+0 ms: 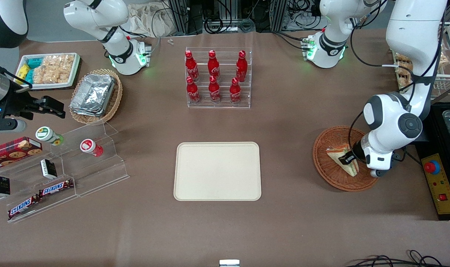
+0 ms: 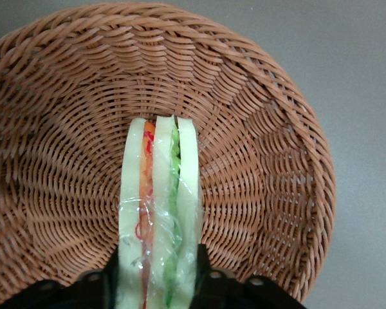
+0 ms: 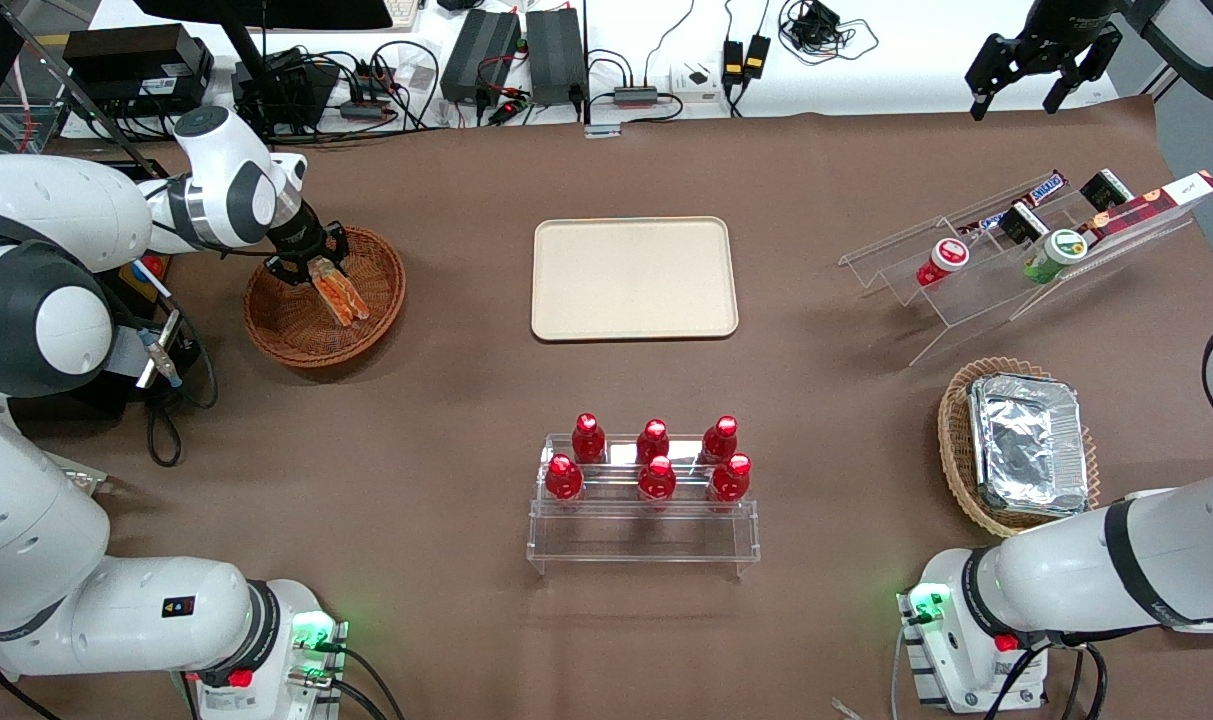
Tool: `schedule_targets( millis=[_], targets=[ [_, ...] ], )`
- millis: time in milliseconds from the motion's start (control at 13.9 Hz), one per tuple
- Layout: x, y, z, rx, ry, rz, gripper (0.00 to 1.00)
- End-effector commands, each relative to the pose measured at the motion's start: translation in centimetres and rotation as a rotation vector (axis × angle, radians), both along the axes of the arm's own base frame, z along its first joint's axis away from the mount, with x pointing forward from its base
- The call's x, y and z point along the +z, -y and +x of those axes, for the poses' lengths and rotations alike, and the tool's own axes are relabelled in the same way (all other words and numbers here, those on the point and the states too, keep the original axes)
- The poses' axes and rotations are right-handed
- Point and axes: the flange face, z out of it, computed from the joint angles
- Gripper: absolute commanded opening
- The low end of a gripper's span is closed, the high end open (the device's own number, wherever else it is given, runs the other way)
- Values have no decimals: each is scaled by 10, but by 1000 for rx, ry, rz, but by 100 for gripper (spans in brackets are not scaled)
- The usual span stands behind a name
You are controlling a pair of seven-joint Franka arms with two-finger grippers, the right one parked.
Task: Place sandwich from basket to tray
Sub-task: 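Close the left gripper on the wrapped sandwich and lift it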
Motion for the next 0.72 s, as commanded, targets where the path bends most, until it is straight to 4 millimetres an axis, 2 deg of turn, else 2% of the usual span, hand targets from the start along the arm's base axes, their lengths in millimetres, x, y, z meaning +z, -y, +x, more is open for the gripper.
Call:
schedule_targets(
  millis=[0,216,360,505,649],
  targets=[
    [49,12,11,-4,-44,-10,0],
    [136,16,23,-12,-102,-15,0],
    [187,18,30,-12,-131,-15,0],
    [229,18,31,-11,-120,-7,0],
    [257,27,31,-38,-78,-13,0]
  ],
)
